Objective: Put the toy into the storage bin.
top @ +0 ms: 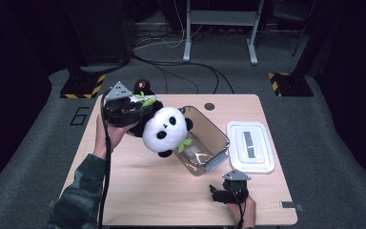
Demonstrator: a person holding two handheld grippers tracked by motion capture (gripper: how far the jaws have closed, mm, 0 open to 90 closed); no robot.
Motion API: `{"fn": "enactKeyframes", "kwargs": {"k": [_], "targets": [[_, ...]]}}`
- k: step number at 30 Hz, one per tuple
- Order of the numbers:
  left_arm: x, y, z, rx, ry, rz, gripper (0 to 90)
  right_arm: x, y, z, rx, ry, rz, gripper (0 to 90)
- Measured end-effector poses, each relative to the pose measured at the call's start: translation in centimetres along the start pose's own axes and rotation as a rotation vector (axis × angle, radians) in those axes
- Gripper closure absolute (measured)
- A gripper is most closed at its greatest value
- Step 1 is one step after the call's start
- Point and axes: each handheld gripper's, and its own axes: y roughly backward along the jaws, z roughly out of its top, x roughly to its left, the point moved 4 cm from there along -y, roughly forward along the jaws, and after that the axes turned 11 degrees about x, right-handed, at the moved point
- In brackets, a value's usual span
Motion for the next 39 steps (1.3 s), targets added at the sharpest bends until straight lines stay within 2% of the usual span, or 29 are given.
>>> {"fn": "enactKeyframes", "kwargs": {"k": [7, 18, 31, 39], "targets": [[-1.0, -1.8, 1.5, 0.001, -0.027, -0.035, 70.7, 0.0, 0.0, 0.0, -0.003, -0.003, -0.001, 13.6], [-2.2, -4.3, 3.3, 0.020, -0.046, -0.081, 70.7, 0.0, 0.0, 0.0, -0.004, -0.004, -0.001, 13.7], [-2.9, -6.8, 4.3, 0.044, -0.051, -0.125, 70.6, 0.0, 0.0, 0.0, -0.005, -0.005, 0.000, 13.7], [-3.7, -8.9, 4.3, 0.074, -0.054, -0.170, 70.6, 0.0, 0.0, 0.0, -0.003, -0.001, -0.002, 13.8]]}}
